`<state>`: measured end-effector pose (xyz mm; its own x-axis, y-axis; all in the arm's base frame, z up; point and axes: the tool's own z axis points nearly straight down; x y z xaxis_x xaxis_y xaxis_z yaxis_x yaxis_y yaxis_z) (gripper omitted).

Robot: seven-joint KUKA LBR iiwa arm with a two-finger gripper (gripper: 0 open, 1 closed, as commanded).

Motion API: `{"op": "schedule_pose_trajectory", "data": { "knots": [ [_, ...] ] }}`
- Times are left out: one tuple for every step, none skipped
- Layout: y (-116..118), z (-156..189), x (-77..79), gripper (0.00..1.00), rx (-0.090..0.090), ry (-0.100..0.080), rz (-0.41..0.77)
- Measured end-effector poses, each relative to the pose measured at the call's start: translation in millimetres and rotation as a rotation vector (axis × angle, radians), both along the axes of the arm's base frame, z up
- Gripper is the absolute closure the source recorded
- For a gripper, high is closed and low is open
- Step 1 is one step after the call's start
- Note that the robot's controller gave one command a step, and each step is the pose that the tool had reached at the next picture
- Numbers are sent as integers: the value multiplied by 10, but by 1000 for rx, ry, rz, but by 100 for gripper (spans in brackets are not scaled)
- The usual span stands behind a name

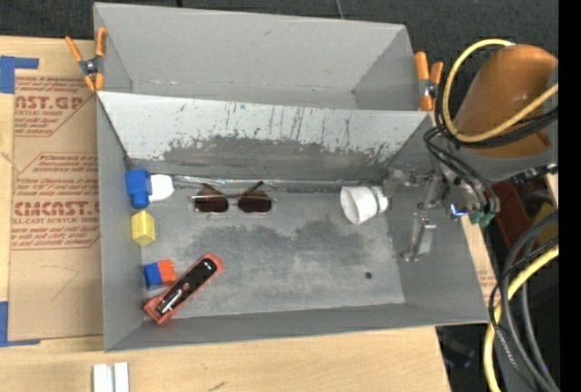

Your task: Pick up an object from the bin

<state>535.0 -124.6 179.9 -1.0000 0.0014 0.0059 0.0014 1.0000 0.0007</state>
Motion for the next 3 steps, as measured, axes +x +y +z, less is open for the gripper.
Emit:
{"op": "schedule_pose_trajectory", "data": {
  "knots": [
    [6,47,18,0,-1,-8,2],
    [45,-623,387,0,-1,-11,-53],
    [18,-763,497,0,-1,-6,-21]
  ]
}}
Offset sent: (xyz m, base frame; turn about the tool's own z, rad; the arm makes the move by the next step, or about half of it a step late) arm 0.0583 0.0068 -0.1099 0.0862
